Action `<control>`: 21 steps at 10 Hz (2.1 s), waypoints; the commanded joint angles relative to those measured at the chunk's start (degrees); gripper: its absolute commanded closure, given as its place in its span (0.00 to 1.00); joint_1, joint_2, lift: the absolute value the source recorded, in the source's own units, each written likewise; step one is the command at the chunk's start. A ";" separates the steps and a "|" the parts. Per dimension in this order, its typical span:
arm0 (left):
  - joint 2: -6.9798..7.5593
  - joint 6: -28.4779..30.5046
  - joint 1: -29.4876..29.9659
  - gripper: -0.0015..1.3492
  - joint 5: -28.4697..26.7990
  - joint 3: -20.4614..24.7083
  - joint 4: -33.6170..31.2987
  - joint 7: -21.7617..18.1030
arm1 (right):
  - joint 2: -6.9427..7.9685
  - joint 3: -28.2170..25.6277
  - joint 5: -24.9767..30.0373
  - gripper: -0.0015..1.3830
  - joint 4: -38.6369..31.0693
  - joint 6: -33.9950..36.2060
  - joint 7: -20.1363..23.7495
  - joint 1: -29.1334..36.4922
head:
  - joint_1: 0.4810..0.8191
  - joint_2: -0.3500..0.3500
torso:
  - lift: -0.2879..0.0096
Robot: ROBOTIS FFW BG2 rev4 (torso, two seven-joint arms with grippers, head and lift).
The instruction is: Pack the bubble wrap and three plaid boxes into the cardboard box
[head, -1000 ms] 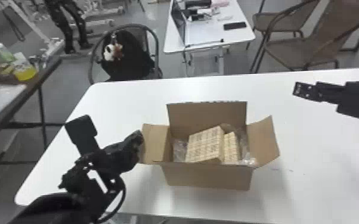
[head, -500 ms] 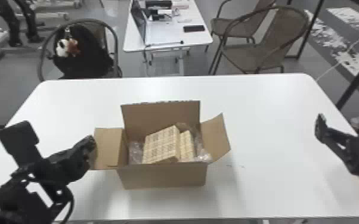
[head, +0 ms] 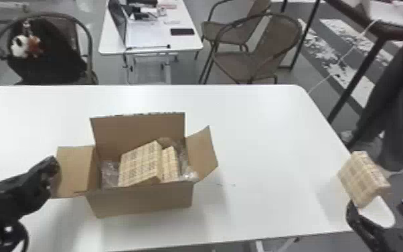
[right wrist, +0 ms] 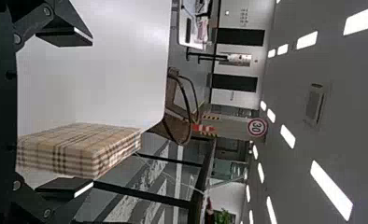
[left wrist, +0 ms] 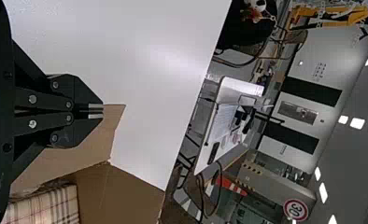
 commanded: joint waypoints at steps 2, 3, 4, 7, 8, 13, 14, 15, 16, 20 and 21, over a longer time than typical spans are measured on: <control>-0.15 0.00 0.05 0.90 0.09 0.09 0.00 -0.01 | 0.21 -2.98 0.13 0.16 5.19 -0.71 1.79 -3.38 | 0.63 0.28 | 0.47; -0.15 0.00 -0.04 0.90 0.09 0.09 0.00 -0.09 | 0.21 -3.86 -0.05 0.16 8.00 -0.97 2.93 -6.19 | 0.63 0.26 | 0.47; -0.15 0.00 -0.04 0.90 0.09 0.09 0.00 -0.09 | 0.21 -5.00 0.31 0.16 10.99 -0.97 5.92 -9.62 | 0.63 0.24 | 0.47; -0.15 -0.18 0.05 0.90 0.09 0.09 0.00 -0.09 | -0.32 -5.70 3.12 0.16 15.47 -1.68 7.50 -14.72 | 0.63 0.23 | 0.47; -0.15 -0.18 0.05 0.90 0.09 0.18 0.00 -0.09 | -1.02 -5.79 3.21 0.16 16.88 -1.76 7.50 -15.68 | 0.63 0.22 | 0.47; -0.15 -0.35 0.05 0.90 -0.08 0.00 0.00 -0.27 | -2.78 -5.61 3.91 0.65 23.82 -1.59 7.41 -21.40 | 0.63 0.19 | 0.47; -0.15 -0.44 0.13 0.90 -0.08 0.09 0.00 -0.27 | -1.90 -5.70 4.96 0.75 22.94 -0.09 7.06 -21.31 | 0.63 0.19 | 0.47; -0.15 -0.61 0.22 0.90 -0.17 0.18 0.00 -0.45 | -1.02 -5.70 5.05 0.76 22.07 1.31 6.27 -21.04 | 0.63 0.19 | 0.47; -0.15 -0.61 0.22 0.90 -0.17 0.18 0.00 -0.45 | -0.32 -5.61 5.84 0.87 21.01 1.93 5.65 -20.60 | 0.63 0.20 | 0.47; -0.15 -0.97 0.31 0.90 -0.52 0.18 0.00 -0.62 | -3.39 0.54 -7.69 0.88 2.55 20.56 6.89 -19.11 | 0.63 0.23 | 0.47; -0.15 -0.97 0.31 0.90 -0.78 0.18 0.00 -0.53 | -7.44 2.30 -11.74 0.88 -6.59 36.47 8.82 -23.77 | 0.63 0.29 | 0.47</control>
